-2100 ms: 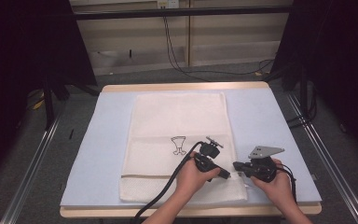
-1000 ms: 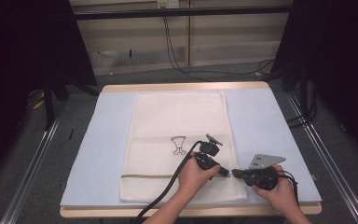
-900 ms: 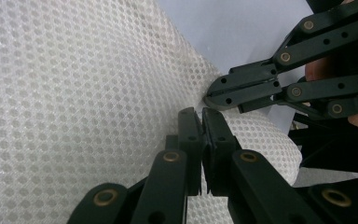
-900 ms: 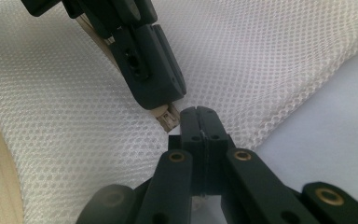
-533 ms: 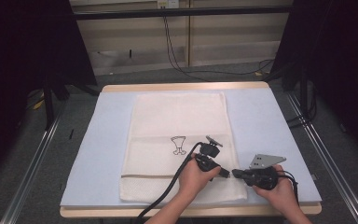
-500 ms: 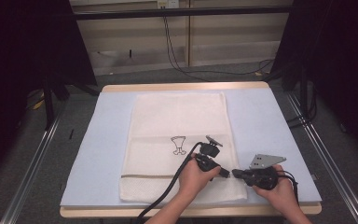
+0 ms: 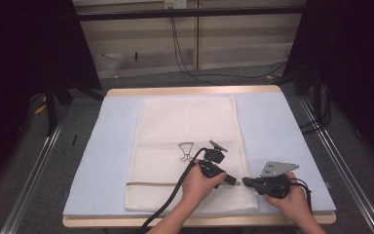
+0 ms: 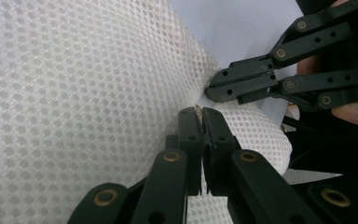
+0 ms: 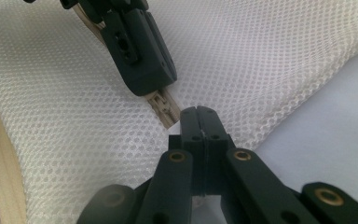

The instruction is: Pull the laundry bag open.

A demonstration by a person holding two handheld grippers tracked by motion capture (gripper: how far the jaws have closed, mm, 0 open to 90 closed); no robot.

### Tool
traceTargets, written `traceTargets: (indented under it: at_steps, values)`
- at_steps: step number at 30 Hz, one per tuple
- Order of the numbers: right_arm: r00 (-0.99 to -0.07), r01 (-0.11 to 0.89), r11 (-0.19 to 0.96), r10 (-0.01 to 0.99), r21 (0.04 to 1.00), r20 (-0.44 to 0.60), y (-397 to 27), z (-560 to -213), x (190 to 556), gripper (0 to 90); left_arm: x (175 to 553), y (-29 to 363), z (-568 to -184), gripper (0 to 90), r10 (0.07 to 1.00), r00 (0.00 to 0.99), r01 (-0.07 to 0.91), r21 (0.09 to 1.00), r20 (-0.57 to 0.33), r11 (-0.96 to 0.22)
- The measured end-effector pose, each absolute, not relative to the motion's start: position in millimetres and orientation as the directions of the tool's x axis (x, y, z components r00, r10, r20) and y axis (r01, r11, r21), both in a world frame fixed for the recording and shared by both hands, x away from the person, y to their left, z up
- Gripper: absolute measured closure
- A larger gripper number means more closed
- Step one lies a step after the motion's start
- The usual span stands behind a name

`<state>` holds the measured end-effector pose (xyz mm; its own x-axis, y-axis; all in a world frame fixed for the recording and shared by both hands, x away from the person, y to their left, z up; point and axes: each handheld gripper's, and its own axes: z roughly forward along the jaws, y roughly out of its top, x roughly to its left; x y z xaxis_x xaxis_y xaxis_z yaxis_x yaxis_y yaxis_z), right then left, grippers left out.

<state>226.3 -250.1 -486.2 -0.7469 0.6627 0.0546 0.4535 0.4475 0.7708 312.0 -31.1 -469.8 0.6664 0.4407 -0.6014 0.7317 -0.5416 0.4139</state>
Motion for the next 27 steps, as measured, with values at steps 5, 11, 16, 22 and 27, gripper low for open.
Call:
traceTargets:
  at_steps: [5, 11, 16, 22, 27]
  values:
    - [-0.748, 0.452, 0.448, 0.662, 0.771, 0.054, -250, -486, 226, 90.0, 313, -27, -468, 87.5, 0.429, 0.675, 0.723, 0.423, -0.600, -0.546]
    - [-0.749, 0.452, 0.449, 0.661, 0.771, 0.054, -250, -486, 226, 90.0, 311, -25, -467, 87.5, 0.447, 0.654, 0.746, 0.422, -0.610, -0.516]
    - [-0.750, 0.450, 0.449, 0.660, 0.772, 0.053, -250, -486, 226, 90.0, 314, -21, -466, 87.5, 0.431, 0.675, 0.724, 0.423, -0.599, -0.545]
    - [-0.751, 0.450, 0.449, 0.658, 0.772, 0.055, -250, -486, 226, 90.0, 312, -18, -463, 87.5, 0.450, 0.672, 0.729, 0.416, -0.588, -0.544]
    - [-0.750, 0.451, 0.450, 0.659, 0.771, 0.054, -250, -486, 226, 90.0, 311, -17, -463, 87.5, 0.455, 0.662, 0.739, 0.418, -0.595, -0.528]
